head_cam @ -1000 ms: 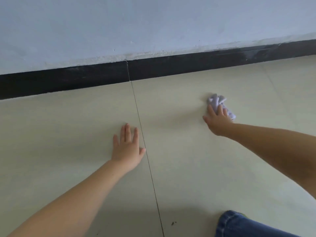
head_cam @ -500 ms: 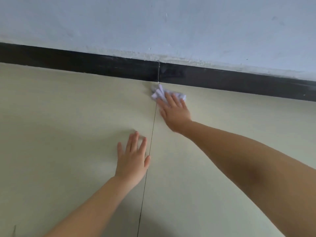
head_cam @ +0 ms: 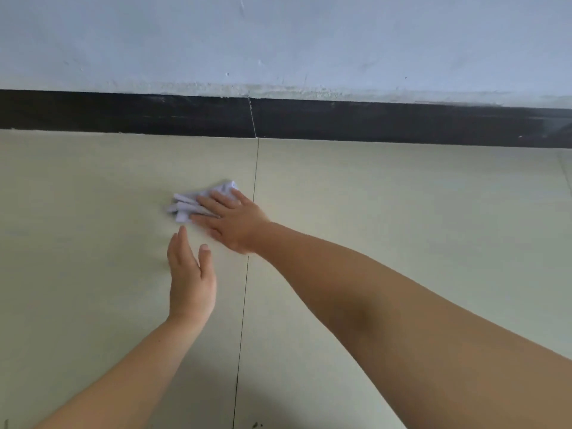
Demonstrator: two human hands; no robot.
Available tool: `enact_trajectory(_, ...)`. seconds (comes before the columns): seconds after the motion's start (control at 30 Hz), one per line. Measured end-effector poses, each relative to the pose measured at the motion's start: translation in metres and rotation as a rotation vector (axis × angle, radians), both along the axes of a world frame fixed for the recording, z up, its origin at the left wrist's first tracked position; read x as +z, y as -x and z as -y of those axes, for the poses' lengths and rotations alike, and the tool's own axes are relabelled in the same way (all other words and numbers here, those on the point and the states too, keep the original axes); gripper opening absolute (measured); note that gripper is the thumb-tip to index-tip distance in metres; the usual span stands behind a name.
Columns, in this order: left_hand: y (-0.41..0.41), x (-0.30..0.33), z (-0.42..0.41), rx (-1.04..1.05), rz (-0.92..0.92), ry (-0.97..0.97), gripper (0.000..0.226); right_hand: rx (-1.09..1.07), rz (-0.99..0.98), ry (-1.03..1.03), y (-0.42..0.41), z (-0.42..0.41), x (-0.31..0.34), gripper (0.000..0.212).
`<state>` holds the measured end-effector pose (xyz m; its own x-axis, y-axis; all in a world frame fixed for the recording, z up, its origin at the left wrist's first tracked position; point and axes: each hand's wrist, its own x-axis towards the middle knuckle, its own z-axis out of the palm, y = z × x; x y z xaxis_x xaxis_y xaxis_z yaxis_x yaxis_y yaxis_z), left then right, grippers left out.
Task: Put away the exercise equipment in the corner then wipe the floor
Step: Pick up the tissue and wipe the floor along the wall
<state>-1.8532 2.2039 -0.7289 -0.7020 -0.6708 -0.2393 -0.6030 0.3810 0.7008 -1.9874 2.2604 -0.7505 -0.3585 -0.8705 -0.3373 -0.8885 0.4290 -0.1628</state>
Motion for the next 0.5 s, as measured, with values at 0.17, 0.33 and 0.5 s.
enact_trajectory(0.17,0.015,0.002,-0.018,-0.211,0.176,0.127,0.051,-0.983,-0.098,0.181,0.078,-0.171,-0.013,0.051)
enact_trajectory(0.33,0.045,-0.005,-0.066,-0.555,0.414,0.212,0.05,-1.836,-0.088,0.071,0.091,-0.318,-0.001,0.05)
enact_trajectory(0.5,0.043,-0.007,-0.071,-0.524,0.348,0.177,0.051,-1.231,-0.101,0.143,0.017,-0.198,-0.017,0.054)
